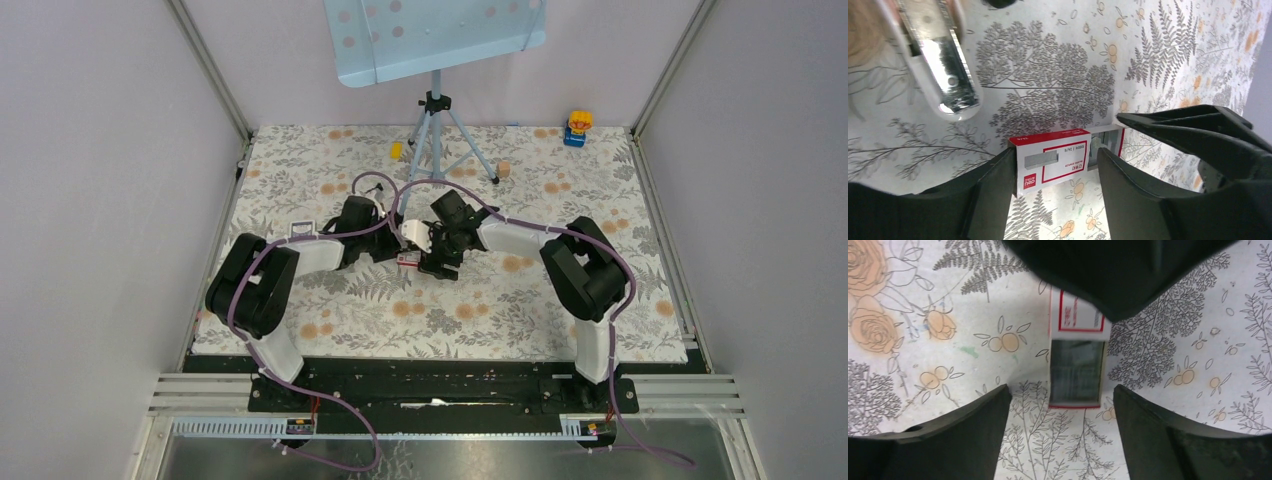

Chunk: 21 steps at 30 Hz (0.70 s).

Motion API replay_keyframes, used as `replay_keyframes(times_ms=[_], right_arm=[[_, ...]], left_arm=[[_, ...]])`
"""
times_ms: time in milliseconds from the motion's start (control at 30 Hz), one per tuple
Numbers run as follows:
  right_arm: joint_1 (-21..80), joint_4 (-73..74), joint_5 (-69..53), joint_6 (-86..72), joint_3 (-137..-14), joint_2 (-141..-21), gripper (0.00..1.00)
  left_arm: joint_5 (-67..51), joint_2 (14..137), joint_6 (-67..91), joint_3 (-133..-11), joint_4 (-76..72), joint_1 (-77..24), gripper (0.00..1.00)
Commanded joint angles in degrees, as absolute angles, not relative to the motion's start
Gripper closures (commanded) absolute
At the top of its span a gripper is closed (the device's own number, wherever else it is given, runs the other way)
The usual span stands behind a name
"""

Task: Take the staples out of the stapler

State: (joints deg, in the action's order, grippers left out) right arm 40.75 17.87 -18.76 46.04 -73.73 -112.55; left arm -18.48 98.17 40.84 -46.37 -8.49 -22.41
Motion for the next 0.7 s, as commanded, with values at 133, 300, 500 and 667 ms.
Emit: replay_keyframes(times_ms=[133,300,500,667], right_arm=[[36.44,2.59,-22.07,28.74,-66.85,-99.40,0.06],[33.56,-5.94,-16.55,12.23,-63.10,-94.31,0.00],[29.31,-1.35,-2.62,-9.66,-65.49,-92.32,0.00],[22.67,5.48,-10.04,-16.84,-66.40,-94.86,0.00]], left_arm=[[-14.64,92.66,40.03,-47.17,-4.25,-18.83,0.26],[-15.21,91.82,39.40,-47.97,-3.08,-18.02,0.23],[-14.53,90.09,38.23,-48.13,-1.06,-17.81,0.20],[-14.24,88.80,37.62,-48.09,-0.15,-17.08,0.18]])
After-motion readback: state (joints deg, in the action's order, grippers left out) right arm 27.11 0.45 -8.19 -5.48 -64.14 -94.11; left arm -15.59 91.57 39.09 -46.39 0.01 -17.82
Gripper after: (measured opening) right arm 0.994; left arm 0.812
